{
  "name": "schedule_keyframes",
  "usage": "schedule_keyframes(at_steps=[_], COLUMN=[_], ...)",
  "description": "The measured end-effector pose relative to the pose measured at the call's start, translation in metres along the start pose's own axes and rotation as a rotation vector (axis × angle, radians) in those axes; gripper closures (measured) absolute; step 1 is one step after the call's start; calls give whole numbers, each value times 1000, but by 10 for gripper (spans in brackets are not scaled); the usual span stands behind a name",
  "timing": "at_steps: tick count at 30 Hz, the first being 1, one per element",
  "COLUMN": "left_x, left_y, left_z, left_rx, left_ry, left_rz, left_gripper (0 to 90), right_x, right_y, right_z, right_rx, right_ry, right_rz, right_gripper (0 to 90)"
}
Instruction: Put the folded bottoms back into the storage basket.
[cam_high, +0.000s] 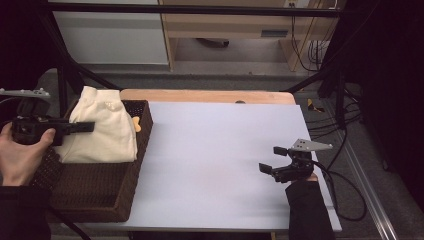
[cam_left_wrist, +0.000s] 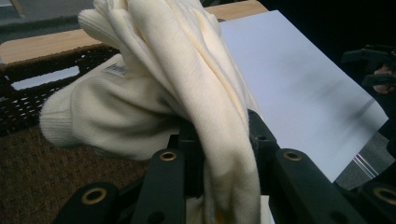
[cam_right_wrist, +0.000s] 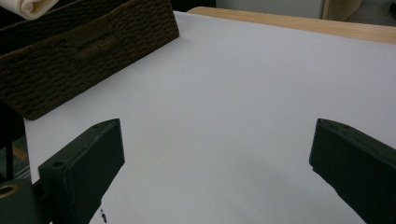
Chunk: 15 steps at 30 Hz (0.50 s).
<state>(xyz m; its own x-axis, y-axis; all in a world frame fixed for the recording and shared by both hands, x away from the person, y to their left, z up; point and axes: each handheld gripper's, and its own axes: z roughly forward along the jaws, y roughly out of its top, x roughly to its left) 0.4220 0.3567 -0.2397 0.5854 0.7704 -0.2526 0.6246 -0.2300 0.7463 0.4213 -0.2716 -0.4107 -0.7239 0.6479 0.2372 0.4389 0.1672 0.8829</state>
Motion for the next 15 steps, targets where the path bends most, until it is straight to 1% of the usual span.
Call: schedule_keyframes(at_steps=[6, 8, 10, 14, 15], left_x=[7, 9, 13, 18, 19], left_y=[-4, -5, -7, -11, -13], left_z=[-3, -3, -3, -3, -3], left_rx=[-7, -1, 11, 14, 16], left_ry=[7, 13, 27, 33, 35], left_rz=[-7, -14, -20, -27, -35], left_gripper=[726, 726, 726, 726, 726], right_x=[0, 0, 0, 0, 0], right_y=[0, 0, 0, 0, 0], right_z=[0, 0, 0, 0, 0], right_rx=[2, 1, 1, 2, 2], right_ry=[1, 0, -2, -2, -2], right_rz=[0, 0, -1, 0, 0], right_gripper=[34, 34, 34, 34, 34])
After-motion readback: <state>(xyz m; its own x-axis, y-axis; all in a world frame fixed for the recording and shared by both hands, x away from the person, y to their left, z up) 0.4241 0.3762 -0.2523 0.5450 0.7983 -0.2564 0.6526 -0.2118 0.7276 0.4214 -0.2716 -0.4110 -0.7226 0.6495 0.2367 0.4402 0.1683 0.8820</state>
